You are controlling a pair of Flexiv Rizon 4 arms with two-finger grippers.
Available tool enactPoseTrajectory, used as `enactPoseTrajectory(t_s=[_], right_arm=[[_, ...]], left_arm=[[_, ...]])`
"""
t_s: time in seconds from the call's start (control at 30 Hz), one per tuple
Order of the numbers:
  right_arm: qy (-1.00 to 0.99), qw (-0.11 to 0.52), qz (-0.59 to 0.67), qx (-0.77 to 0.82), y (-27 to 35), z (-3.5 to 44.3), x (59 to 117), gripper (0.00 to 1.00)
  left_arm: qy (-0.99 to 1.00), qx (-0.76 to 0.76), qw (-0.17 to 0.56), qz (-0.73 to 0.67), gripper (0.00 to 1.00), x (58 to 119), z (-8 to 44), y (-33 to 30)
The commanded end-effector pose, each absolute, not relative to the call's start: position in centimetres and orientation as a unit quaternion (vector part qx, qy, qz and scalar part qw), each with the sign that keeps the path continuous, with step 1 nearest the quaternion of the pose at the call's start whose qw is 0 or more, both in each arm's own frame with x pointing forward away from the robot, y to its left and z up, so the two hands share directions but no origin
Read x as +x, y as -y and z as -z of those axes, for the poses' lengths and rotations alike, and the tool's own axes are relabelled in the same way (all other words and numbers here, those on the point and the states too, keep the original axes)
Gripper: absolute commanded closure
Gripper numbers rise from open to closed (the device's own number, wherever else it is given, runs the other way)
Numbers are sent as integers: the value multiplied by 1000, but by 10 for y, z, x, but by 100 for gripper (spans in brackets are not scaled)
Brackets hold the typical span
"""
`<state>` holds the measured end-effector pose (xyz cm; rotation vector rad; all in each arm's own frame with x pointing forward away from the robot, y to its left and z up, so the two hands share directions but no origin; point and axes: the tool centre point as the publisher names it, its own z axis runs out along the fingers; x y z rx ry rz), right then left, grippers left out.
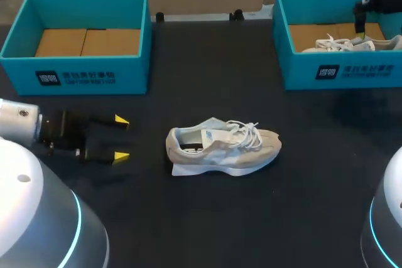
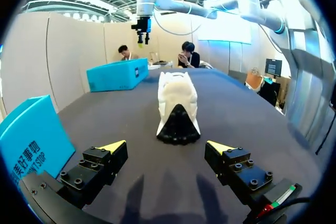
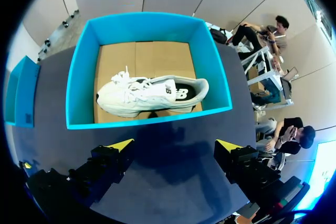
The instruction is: Take the shoe out of the shoebox, open the shoe tongue, remove and reinsert the insole, then place the shoe into the shoebox
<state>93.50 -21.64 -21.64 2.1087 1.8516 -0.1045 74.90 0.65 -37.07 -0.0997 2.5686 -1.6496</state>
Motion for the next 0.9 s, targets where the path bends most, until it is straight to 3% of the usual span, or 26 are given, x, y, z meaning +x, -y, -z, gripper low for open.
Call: enactPoseTrajectory(t_s=[0.03, 0.9], right_arm=[[-650, 166, 37, 740, 217, 216, 935, 0], [-650, 166, 37, 740, 217, 216, 935, 0]], left_arm=[[-839, -38, 51, 540, 0, 744, 375, 6], [-820, -46, 19, 571, 0, 737, 395, 75]])
